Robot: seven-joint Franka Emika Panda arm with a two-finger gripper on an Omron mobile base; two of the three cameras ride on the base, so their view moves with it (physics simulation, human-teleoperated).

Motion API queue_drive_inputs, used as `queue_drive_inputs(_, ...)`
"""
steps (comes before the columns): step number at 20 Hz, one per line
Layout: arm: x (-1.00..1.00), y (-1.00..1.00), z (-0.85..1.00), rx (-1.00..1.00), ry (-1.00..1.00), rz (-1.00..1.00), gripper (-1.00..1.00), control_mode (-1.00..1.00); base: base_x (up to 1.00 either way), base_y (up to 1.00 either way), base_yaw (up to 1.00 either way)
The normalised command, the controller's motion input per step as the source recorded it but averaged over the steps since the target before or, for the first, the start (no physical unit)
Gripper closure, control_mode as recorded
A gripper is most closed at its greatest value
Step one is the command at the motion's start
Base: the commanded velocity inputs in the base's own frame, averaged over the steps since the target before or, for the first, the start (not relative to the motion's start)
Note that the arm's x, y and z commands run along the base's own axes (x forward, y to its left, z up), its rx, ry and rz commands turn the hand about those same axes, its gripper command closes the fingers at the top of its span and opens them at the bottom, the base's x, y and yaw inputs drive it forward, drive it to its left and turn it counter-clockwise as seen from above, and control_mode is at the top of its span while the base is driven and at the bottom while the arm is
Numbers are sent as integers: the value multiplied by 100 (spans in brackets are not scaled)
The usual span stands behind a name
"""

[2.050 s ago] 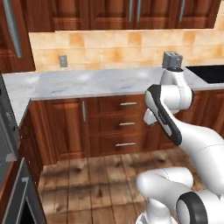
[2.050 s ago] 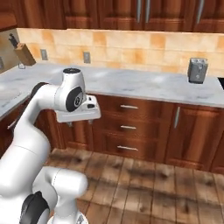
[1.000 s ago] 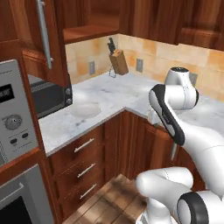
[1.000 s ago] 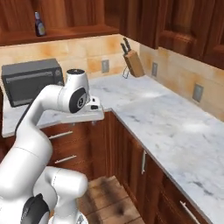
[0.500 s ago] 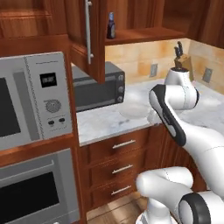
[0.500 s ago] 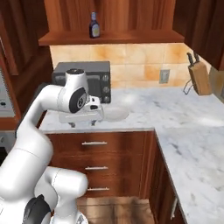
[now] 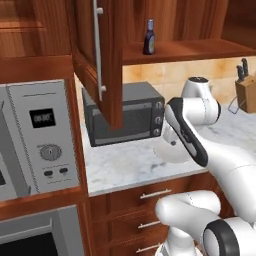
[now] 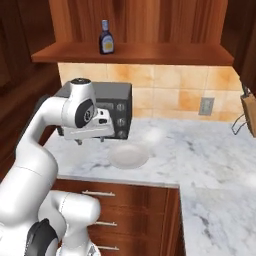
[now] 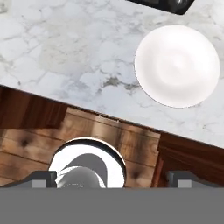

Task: Move the hot dog bun to the plate on the dining table and place the condiment next to that plate. Then navigate to the fridge and take the sausage and place it on the plate as well.

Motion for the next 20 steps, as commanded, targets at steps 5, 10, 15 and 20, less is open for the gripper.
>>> queue_drive_inputs(5, 0, 0, 0, 0, 0, 0, -100, 100, 27, -34, 21)
queue_drive_inputs(10, 0, 0, 0, 0, 0, 0, -100, 100, 55, -15, 18)
queue_drive_inputs(15, 0, 0, 0, 0, 0, 0, -100, 100, 39, -1, 1)
queue_drive_inputs(20, -11, -8, 34, 0, -13, 0, -100, -100, 1, 0, 0)
